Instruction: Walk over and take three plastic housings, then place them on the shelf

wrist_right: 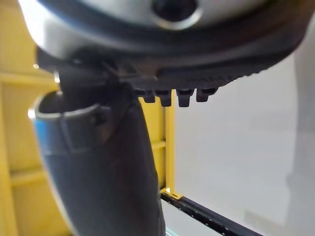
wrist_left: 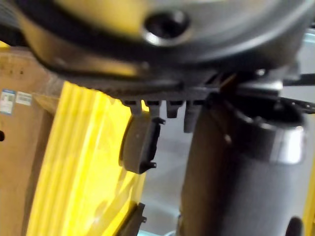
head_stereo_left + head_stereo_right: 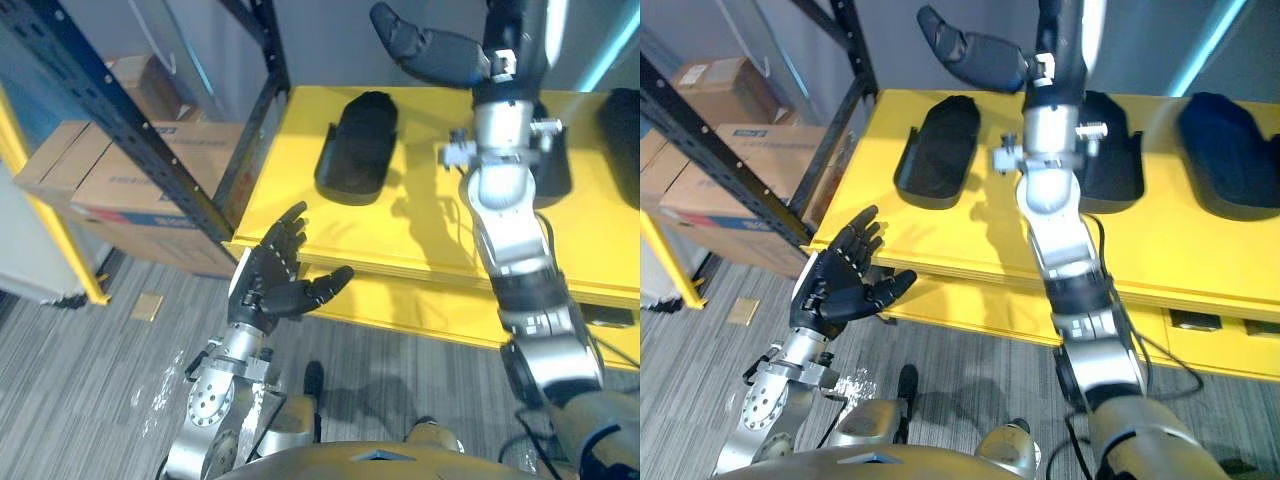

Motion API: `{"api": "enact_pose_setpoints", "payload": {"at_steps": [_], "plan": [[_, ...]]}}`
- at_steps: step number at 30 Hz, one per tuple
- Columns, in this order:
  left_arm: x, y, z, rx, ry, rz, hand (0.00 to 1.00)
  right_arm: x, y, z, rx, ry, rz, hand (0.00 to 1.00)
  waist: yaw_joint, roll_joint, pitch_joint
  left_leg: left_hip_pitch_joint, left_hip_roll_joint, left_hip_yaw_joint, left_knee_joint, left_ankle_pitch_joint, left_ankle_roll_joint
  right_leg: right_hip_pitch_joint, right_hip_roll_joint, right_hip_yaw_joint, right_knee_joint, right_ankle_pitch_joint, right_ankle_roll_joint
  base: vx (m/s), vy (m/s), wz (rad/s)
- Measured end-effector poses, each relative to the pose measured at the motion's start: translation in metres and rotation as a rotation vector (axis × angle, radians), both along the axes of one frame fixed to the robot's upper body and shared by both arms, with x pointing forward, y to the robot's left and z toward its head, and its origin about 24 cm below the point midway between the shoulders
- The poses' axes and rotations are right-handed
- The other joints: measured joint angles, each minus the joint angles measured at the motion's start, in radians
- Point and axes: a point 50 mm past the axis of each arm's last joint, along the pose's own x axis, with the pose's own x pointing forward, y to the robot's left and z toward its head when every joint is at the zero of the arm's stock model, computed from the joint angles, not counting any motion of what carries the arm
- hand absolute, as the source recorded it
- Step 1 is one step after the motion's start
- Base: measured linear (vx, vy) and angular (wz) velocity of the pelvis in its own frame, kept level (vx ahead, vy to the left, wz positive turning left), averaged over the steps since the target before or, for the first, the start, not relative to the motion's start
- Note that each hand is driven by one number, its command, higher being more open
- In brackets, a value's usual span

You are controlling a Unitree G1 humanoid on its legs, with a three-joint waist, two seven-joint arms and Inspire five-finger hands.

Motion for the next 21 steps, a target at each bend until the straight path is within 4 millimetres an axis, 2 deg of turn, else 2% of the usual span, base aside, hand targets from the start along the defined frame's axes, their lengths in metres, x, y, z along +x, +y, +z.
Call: {"api": "enact_pose_setpoints", "payload": {"at_steps": [3, 5, 8, 11, 14, 21], "plan": [[0.003, 0.01, -0.002, 0.002, 0.038, 0.043, 1.0, -0.028, -0.022, -0.037, 0.076, 0.096, -0.02, 1.0, -0.036, -0.011, -0.004, 0.001, 0.017, 0.044, 0.0, -0.012, -0.002, -0.005, 0.026, 0.04, -0.051, 0.033, -0.009, 0.0, -0.016, -0.46], [0.002, 0.014, -0.005, 0.014, 0.07, 0.072, 1.0, -0.044, -0.028, -0.059, 0.045, 0.179, -0.023, 1.0, -0.056, -0.011, -0.004, 0.011, 0.022, 0.07, 0.0, -0.016, -0.003, -0.003, 0.038, 0.068, -0.08, 0.055, -0.006, 0.01, -0.013, -0.48], [0.002, 0.019, -0.005, 0.029, 0.074, 0.112, 1.0, -0.066, -0.029, -0.085, -0.026, 0.307, 0.035, 1.0, -0.094, -0.012, -0.004, 0.021, 0.031, 0.107, 0.0, -0.027, -0.007, -0.006, 0.051, 0.1, -0.103, 0.071, -0.007, 0.02, -0.014, -0.39], [0.003, 0.021, -0.003, 0.017, 0.064, 0.135, 1.0, -0.078, -0.029, -0.107, -0.028, 0.412, 0.071, 1.0, -0.104, -0.022, -0.011, 0.021, 0.043, 0.123, 0.0, -0.032, -0.014, -0.009, 0.067, 0.117, -0.123, 0.08, -0.011, 0.01, -0.032, -0.2], [0.004, 0.024, -0.003, 0.048, 0.073, 0.172, 1.0, -0.084, -0.03, -0.115, -0.002, 0.441, 0.043, 1.0, -0.105, -0.031, -0.015, 0.021, 0.052, 0.135, 0.0, -0.035, -0.018, -0.018, 0.076, 0.128, -0.123, 0.08, -0.012, 0.01, -0.035, -0.12], [0.006, 0.034, -0.003, 0.091, 0.096, 0.321, 1.0, -0.097, -0.047, -0.114, 0.167, 0.343, -0.172, 1.0, -0.13, -0.032, -0.018, 0.033, 0.052, 0.165, 0.0, -0.045, -0.017, -0.024, 0.077, 0.158, -0.124, 0.082, -0.012, 0.01, 0.002, -0.12]]}}
